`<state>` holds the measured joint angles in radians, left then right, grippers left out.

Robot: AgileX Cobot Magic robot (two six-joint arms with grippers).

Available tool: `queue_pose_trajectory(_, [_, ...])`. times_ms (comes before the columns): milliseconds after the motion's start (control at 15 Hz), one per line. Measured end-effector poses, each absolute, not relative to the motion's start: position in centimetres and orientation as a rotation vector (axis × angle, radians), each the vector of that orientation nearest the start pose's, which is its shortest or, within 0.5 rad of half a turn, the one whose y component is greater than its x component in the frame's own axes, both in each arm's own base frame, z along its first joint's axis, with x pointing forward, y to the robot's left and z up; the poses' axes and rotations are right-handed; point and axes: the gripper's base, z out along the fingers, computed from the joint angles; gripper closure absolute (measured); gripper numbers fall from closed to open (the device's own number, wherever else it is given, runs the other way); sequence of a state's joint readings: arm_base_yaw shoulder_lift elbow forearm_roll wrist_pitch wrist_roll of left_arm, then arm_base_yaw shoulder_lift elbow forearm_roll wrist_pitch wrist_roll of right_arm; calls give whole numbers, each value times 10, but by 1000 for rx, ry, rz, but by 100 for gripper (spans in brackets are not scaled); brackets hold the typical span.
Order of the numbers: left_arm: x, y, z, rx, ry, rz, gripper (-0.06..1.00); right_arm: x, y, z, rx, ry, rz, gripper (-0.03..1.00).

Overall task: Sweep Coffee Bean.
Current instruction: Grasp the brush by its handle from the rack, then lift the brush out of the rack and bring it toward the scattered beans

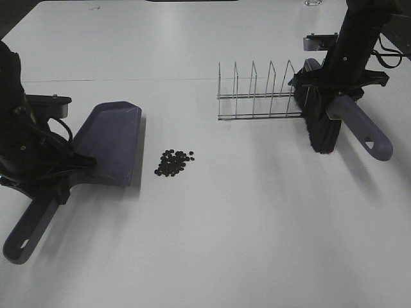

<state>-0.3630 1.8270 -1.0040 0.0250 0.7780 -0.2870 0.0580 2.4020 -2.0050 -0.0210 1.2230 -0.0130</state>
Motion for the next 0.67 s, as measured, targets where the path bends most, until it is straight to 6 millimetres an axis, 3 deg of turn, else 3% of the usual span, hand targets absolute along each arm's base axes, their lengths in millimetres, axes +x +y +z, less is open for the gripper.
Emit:
queue_pose_trajectory(400, [295, -110, 144, 147, 3077, 1, 61, 482, 28, 146, -65, 3087, 3, 67])
queue_pose_trajectory(533, [295, -110, 144, 133, 3077, 1, 61, 478, 30, 162, -42, 3063, 31, 67])
queue_pose_trajectory(667, [294, -110, 144, 122, 3083, 3, 61, 457, 36, 209, -13, 3002, 120, 67])
